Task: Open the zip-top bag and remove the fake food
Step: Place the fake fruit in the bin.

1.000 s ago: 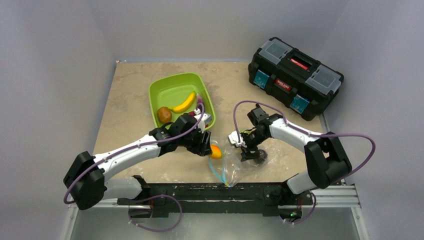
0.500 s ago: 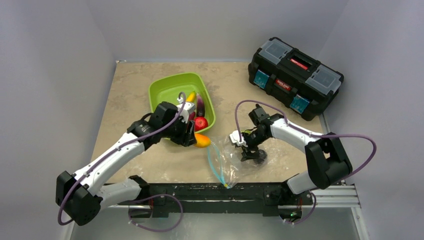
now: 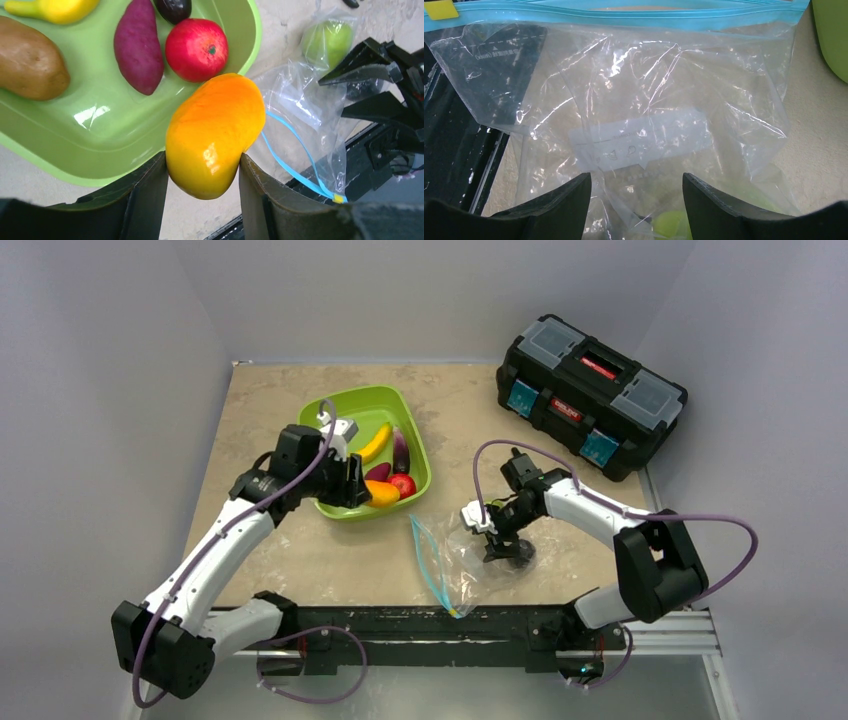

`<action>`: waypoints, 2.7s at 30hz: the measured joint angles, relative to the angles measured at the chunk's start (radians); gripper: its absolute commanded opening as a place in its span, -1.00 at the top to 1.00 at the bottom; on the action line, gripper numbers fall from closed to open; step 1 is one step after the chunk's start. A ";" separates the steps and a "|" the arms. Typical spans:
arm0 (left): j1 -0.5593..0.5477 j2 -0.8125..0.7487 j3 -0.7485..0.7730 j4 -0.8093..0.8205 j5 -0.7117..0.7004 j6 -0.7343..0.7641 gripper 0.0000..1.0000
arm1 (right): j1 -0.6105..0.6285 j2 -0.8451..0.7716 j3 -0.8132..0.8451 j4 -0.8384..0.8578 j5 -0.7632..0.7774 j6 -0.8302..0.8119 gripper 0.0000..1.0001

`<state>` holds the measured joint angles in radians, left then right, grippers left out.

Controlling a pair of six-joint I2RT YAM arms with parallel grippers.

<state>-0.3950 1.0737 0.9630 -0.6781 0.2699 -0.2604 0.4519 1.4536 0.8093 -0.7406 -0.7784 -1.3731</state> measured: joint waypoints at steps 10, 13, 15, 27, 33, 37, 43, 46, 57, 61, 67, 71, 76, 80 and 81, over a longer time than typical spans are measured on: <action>0.088 0.000 -0.003 0.108 -0.019 -0.127 1.00 | -0.010 -0.002 -0.004 0.001 0.000 0.000 -0.31; 0.107 0.010 -0.007 0.137 -0.054 -0.178 1.00 | -0.013 -0.002 -0.007 0.001 -0.001 0.000 -0.31; 0.115 0.024 -0.007 0.153 -0.077 -0.210 1.00 | -0.014 -0.002 -0.008 0.001 -0.001 0.000 -0.31; 0.133 0.185 0.044 0.173 -0.174 -0.303 1.00 | -0.021 -0.002 -0.008 0.000 -0.001 -0.001 -0.32; 0.149 0.255 0.113 0.164 -0.204 -0.308 1.00 | -0.021 -0.002 -0.008 0.000 -0.001 -0.001 -0.32; 0.176 0.322 0.178 0.146 -0.220 -0.315 1.00 | -0.024 -0.002 -0.008 0.000 -0.001 -0.002 -0.32; 0.227 0.470 0.321 0.093 -0.226 -0.322 0.76 | -0.030 -0.002 -0.008 0.000 -0.003 -0.007 -0.34; 0.247 0.531 0.367 0.079 -0.220 -0.322 0.29 | -0.034 -0.002 -0.008 0.000 -0.003 -0.008 -0.36; 0.286 0.645 0.488 -0.003 -0.188 -0.279 -0.77 | -0.054 -0.034 -0.009 -0.016 -0.027 -0.026 -0.42; 0.290 0.639 0.494 -0.001 -0.169 -0.249 -0.90 | -0.071 -0.042 -0.009 -0.035 -0.044 -0.043 -0.42; 0.290 0.525 0.414 0.044 -0.142 -0.206 -0.95 | -0.113 -0.072 -0.005 -0.074 -0.068 -0.061 -0.41; 0.297 0.373 0.309 0.095 -0.069 -0.191 -0.85 | -0.148 -0.109 0.009 -0.101 -0.080 -0.066 -0.39; 0.311 0.192 0.158 0.158 0.044 -0.189 -0.84 | -0.204 -0.150 0.026 -0.128 -0.089 -0.067 -0.36; 0.312 0.074 0.053 0.182 0.136 -0.195 -0.74 | -0.261 -0.163 0.035 -0.139 -0.101 -0.063 -0.33; 0.313 0.047 0.029 0.189 0.156 -0.200 -0.68 | -0.270 -0.163 0.037 -0.139 -0.102 -0.060 -0.32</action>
<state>-0.0818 1.1202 0.9920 -0.4892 0.4263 -0.4606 0.1822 1.2907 0.8467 -0.8799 -0.8806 -1.4326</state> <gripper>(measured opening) 0.910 0.676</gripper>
